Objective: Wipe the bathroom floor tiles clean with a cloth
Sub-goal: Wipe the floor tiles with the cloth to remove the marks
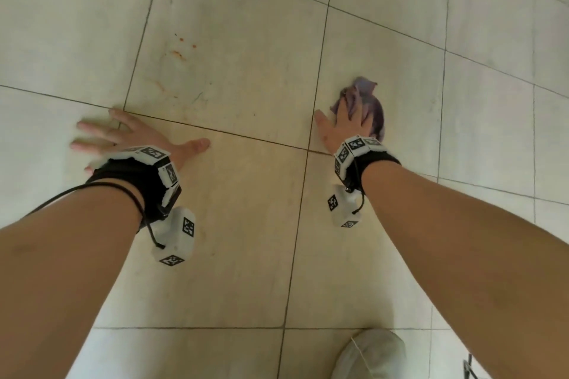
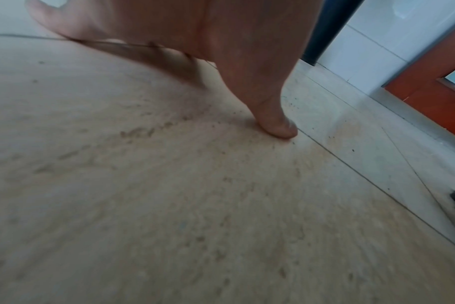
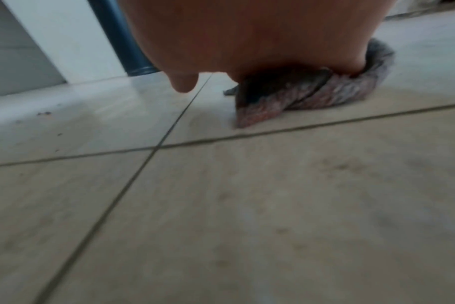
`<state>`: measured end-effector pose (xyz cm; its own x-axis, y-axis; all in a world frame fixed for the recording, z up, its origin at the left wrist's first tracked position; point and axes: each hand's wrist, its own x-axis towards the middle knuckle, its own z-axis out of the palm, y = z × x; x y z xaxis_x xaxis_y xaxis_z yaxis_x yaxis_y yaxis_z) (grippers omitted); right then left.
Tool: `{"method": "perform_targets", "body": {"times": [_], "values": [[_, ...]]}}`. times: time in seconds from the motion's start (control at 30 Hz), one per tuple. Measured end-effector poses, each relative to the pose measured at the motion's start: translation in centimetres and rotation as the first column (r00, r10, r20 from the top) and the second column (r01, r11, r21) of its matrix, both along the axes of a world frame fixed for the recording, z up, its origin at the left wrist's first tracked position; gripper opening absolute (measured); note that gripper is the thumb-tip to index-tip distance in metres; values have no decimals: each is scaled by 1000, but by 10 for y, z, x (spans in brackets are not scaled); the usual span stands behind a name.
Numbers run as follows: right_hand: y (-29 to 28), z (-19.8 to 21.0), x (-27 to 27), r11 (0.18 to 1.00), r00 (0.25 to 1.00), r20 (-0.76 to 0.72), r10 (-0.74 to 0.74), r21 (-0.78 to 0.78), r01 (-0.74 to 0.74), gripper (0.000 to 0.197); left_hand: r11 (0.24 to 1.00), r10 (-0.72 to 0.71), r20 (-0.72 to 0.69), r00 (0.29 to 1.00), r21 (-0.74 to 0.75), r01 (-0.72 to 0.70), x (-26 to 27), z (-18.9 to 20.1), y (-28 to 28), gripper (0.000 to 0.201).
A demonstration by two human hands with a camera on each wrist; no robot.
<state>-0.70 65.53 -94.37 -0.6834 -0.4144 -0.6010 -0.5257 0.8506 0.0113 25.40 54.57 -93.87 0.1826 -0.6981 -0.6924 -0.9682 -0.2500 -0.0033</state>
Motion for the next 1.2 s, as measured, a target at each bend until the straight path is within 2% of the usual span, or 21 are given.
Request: {"method": "perform_targets", "body": {"times": [0.1,0.27,0.4,0.5,0.63,0.7,0.77,0.83,0.9,1.0,1.2], "values": [[-25,-6,20,997,998,29,48,-69,-46,82,1000,0,8,1000,-4,0,0,1,1,147],[-57,-5,73,938,936,116,331,-153,-312,82,998,4,24,1000,-59,-3,-2,-2,8,142],[-45,-3,77,920,920,117,374,-171,-352,74,998,19,15,1000,-68,-18,-3,-1,8,141],[-20,-3,58,954,954,105,280,-145,-264,72,995,-31,15,999,-91,32,-7,-1,11,135],[26,-10,27,996,1000,25,3,-84,-1,73,950,-235,-52,971,-226,217,-28,-8,24,124],[49,-14,8,984,986,-34,-161,-81,158,73,893,-402,-104,910,-266,364,-52,-10,33,123],[68,-17,-14,951,949,-76,-305,-84,299,73,831,-548,-220,807,-259,493,-84,-10,45,115],[83,-18,-40,911,906,-95,-411,-81,405,74,773,-633,-345,693,-237,589,-114,-11,59,105],[93,-19,-69,890,885,-98,-456,-76,450,76,708,-702,-328,632,-228,668,-137,-15,70,103],[95,-17,-109,884,882,-67,-466,-82,460,78,652,-757,-181,627,-157,742,-159,-22,80,118],[75,-11,-169,900,902,-41,-430,-105,424,83,699,-713,-113,692,-34,715,-189,-20,77,133]]}}
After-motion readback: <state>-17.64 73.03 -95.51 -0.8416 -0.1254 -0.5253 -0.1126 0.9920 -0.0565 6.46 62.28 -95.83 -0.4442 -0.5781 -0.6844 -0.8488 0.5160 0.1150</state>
